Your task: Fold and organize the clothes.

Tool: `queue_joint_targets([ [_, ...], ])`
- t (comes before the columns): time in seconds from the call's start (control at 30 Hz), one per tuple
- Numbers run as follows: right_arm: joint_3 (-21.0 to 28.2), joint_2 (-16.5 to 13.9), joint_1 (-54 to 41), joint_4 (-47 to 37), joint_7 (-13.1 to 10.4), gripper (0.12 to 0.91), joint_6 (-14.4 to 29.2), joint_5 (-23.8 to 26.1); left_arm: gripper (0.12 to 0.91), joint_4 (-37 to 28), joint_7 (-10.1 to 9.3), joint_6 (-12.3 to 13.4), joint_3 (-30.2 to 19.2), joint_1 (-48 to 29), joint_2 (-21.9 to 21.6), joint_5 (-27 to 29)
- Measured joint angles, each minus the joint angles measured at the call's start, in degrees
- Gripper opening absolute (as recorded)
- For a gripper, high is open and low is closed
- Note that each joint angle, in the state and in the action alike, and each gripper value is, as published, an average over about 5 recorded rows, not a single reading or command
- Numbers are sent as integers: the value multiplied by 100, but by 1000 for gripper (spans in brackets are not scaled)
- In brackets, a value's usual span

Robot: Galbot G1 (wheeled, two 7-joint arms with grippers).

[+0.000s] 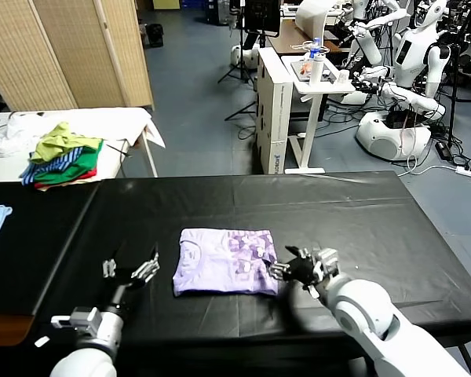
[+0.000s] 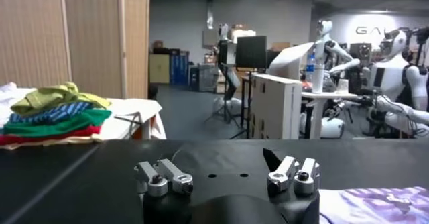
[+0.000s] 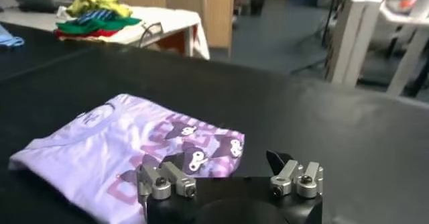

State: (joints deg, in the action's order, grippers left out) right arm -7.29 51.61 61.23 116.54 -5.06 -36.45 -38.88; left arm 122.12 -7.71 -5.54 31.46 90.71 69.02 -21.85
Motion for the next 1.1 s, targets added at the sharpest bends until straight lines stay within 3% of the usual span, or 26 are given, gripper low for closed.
queue_joint_targets([
  [0.13,-209,-126,315,163,30,905,509,229,907,109,-68,25,39,128,-52,-135],
  [0.27,-460,-211,711,288,-98,907,1118,549,907,254,-235,-128,101,335,-118,-154],
  [0.43,-872,-276,1386,389,-53,907,2159,805,907,508,-286,-183,282,783,-173,-197],
  [0.57,-1240,-282,2063,522,-38,907,2693,948,907,715,-288,-155,452,1218,-157,-262],
  [0.77,-1780,-189,3097,842,-186,907,3044,1099,907,1045,-287,-116,597,1865,-73,-239],
  [1.1,-2517,111,4477,1481,-210,907,3185,1210,907,1420,-281,-164,744,2551,25,-223],
])
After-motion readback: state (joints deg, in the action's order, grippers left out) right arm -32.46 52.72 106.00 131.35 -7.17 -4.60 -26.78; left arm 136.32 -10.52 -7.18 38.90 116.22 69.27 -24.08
